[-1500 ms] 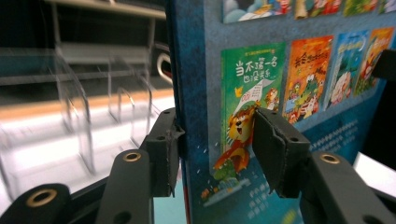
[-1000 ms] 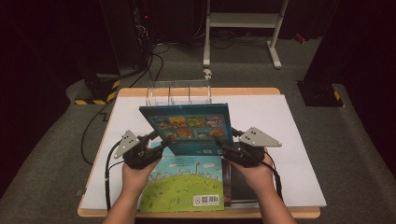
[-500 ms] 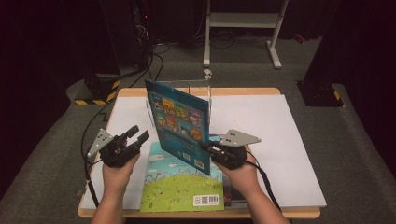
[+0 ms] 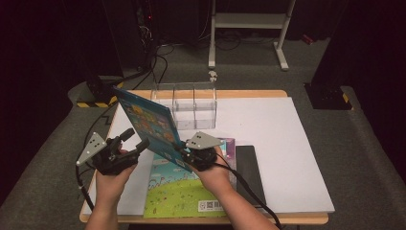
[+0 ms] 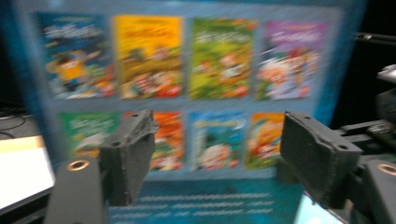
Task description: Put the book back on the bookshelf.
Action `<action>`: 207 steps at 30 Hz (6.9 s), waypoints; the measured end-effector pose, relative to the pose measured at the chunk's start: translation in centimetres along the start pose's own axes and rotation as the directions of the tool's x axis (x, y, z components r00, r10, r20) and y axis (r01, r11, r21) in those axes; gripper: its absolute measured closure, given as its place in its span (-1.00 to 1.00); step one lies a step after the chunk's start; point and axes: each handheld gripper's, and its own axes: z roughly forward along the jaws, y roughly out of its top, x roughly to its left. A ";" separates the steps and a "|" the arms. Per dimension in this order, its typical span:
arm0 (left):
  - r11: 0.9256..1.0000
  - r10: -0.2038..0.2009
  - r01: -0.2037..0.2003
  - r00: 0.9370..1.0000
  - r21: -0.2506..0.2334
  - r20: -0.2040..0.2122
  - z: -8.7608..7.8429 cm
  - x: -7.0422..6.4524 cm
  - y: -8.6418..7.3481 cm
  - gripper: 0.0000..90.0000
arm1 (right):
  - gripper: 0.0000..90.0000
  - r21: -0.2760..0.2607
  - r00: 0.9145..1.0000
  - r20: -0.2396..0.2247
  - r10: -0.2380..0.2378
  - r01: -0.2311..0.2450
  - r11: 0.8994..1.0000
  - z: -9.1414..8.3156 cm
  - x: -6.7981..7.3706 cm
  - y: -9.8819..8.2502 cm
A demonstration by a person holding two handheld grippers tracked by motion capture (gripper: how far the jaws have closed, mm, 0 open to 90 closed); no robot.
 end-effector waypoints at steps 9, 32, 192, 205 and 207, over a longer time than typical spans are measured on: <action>0.998 -0.058 0.059 0.992 -0.009 0.108 0.3 -1.2 0.3 -0.55 | 0.81 -0.014 1.000 -0.003 -0.009 0.009 1.000 1.5 1.1 0.8; 1.000 0.004 -0.004 0.989 0.001 -0.150 -0.2 -3.8 0.5 -0.83 | 0.45 -0.024 0.994 -0.086 -0.070 0.068 0.997 2.7 6.6 0.9; 0.992 0.122 -0.130 0.903 0.009 -0.413 15.3 4.8 5.8 0.84 | 0.08 -0.053 0.912 0.295 0.284 -0.281 0.958 -16.1 -9.6 -13.5; 0.981 0.192 -0.182 0.887 0.065 -0.420 13.9 4.4 5.1 0.78 | 0.08 -0.045 0.913 0.295 0.281 -0.280 0.959 -16.0 -9.5 -13.6; 0.978 0.207 -0.192 0.884 0.077 -0.419 13.7 4.4 5.1 0.77 | 0.08 -0.045 0.913 0.295 0.282 -0.282 0.958 -15.9 -9.5 -13.7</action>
